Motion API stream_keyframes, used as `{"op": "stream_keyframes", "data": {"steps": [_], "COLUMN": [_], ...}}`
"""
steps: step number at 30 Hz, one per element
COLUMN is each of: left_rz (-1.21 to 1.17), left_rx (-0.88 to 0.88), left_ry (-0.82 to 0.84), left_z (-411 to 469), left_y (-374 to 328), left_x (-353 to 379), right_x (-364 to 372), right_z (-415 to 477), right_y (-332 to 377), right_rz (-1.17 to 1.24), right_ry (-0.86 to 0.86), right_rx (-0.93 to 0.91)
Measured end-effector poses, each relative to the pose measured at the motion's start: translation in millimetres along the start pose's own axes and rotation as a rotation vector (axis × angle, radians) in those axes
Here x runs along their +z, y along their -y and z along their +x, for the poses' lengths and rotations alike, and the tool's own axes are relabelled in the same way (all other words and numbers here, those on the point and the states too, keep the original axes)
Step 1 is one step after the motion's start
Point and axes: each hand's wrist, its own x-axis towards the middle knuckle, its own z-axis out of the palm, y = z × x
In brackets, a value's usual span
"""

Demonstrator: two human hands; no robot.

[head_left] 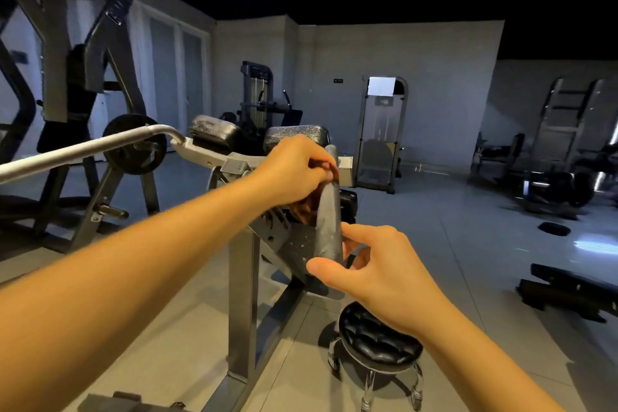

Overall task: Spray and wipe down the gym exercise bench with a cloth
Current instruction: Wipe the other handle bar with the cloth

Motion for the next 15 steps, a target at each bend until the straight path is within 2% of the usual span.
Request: {"op": "stream_keyframes", "data": {"steps": [3,7,11,15], "left_rz": [0.143,0.178,0.129,-0.007], "left_rx": [-0.021,-0.058,0.027,0.112], "left_ry": [0.052,0.056,0.119,0.343], "left_z": [63.5,95.0,60.7,-13.0], "left_y": [17.0,25.3,12.6,-19.3], "left_x": [10.2,20.3,8.7,-20.8], "right_x": [0.7,-0.6,4.1,9.2], "right_z": [-0.7,-0.7,-8.8,-14.0], "right_y": [-8.5,-10.8,-8.9,-7.7], "right_rz": [-0.028,-0.025,-0.022,-0.013], "right_ry": [-0.005,-0.008,0.014,-0.044], "right_rx": [0.008,0.052,0.055,0.047]}}
